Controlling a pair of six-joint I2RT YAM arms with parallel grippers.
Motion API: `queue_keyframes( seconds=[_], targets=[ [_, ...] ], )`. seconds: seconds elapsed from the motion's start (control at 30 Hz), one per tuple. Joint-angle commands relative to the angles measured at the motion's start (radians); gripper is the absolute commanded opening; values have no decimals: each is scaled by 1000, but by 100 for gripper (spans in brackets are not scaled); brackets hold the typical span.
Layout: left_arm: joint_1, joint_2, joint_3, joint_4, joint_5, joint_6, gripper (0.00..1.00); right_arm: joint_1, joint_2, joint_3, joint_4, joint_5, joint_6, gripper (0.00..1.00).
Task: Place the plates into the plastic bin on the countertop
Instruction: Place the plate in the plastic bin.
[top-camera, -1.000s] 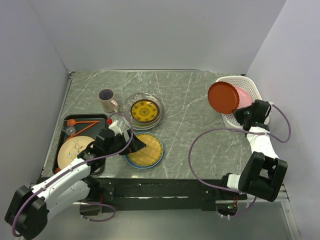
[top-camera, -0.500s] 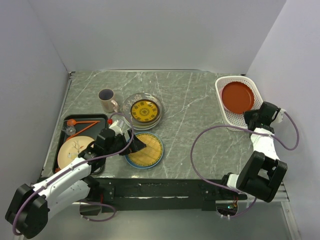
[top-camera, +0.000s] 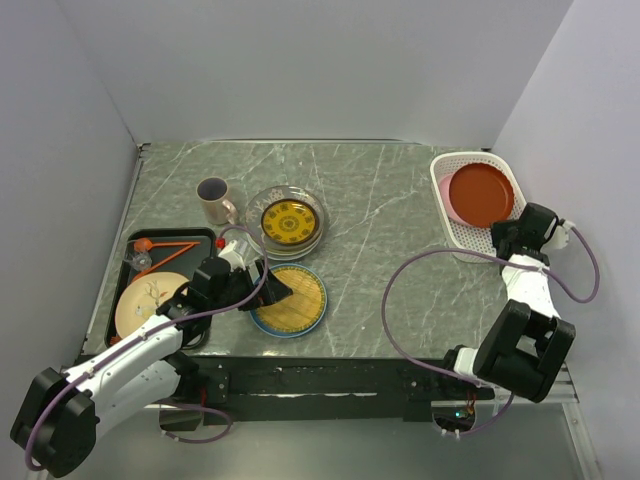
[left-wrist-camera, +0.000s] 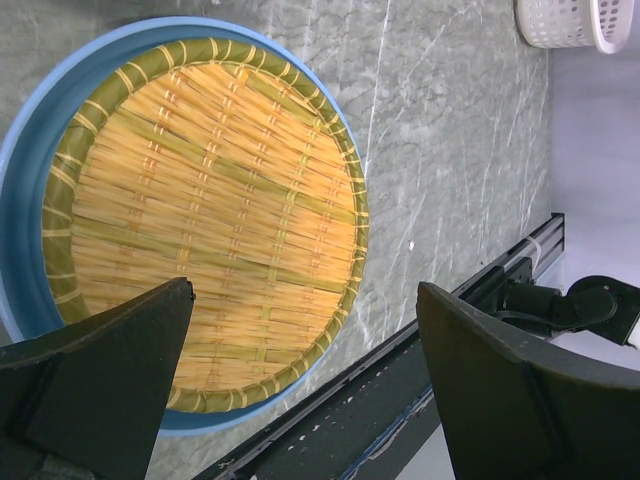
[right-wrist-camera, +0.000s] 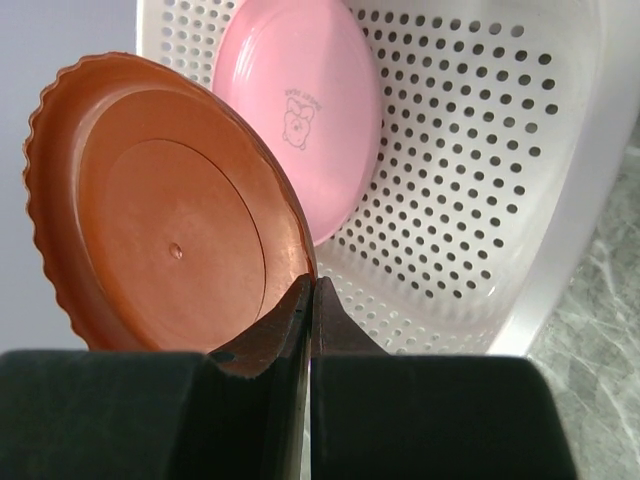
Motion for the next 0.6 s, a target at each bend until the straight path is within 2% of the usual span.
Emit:
queue_keyframes(
  seconds=[0.0, 0.57],
  targets=[
    [-1, 4, 23, 45, 10, 31, 99, -9, 62, 78, 15, 33, 19, 0],
    [1, 0, 26, 24, -2, 48, 99, -7, 222, 191, -13, 87, 29, 0]
  ],
)
